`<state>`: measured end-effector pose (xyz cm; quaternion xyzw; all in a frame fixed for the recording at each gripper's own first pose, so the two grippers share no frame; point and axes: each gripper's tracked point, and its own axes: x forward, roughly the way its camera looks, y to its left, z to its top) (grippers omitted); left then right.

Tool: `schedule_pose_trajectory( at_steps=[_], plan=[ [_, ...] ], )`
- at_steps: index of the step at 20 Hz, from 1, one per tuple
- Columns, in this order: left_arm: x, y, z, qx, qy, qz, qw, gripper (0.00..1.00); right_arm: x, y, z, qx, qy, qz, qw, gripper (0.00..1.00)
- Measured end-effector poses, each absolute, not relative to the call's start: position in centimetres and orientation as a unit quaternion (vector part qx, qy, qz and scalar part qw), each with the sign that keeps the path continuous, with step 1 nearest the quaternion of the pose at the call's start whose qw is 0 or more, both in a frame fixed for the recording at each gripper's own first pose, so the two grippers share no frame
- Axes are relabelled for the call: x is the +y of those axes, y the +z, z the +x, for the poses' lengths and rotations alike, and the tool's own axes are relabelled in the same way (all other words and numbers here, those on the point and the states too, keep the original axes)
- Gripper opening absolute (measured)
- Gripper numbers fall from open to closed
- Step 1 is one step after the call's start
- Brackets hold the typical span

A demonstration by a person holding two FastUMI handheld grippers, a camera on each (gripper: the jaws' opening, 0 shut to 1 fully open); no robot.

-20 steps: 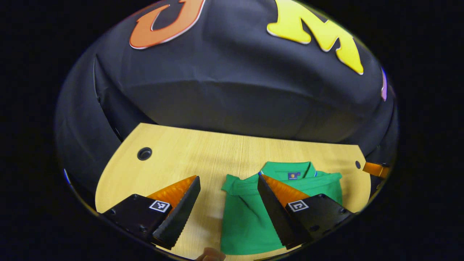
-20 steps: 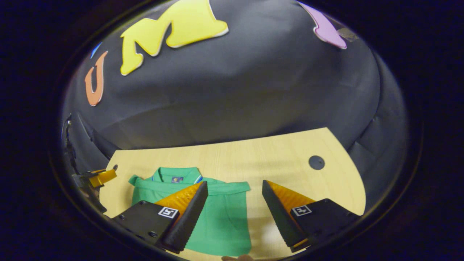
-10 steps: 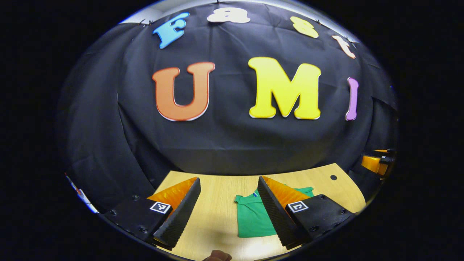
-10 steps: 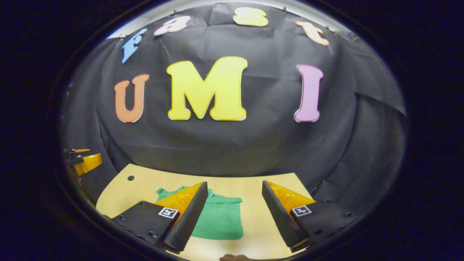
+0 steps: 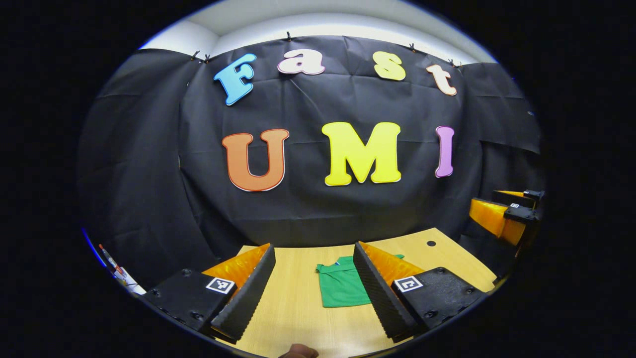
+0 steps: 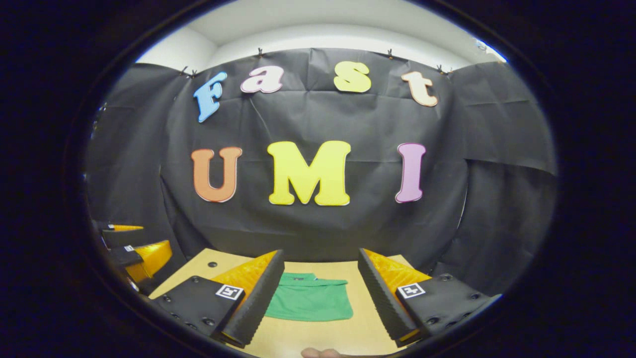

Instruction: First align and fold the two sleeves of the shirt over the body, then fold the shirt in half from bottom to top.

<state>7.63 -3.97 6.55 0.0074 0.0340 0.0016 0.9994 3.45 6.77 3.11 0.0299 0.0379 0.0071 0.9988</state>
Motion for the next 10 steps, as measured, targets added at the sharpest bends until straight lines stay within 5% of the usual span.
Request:
schedule_pose_trajectory(
  at_steps=[5,9,10],
  plan=[
    [-5.1,6.9,5.1,0.014,-0.002,0.004,1.000,0.94,7.6,1.0,0.8,0.056,0.016,0.021,0.998,0.93],
    [-6.0,5.0,4.5,0.036,-0.012,0.004,0.999,1.00,8.5,-0.6,-0.3,0.078,0.030,0.020,0.996,0.96],
    [-6.0,4.5,4.5,0.045,-0.011,0.005,0.999,0.94,8.6,-0.7,-0.2,0.082,0.033,0.019,0.996,0.93]
  ],
)
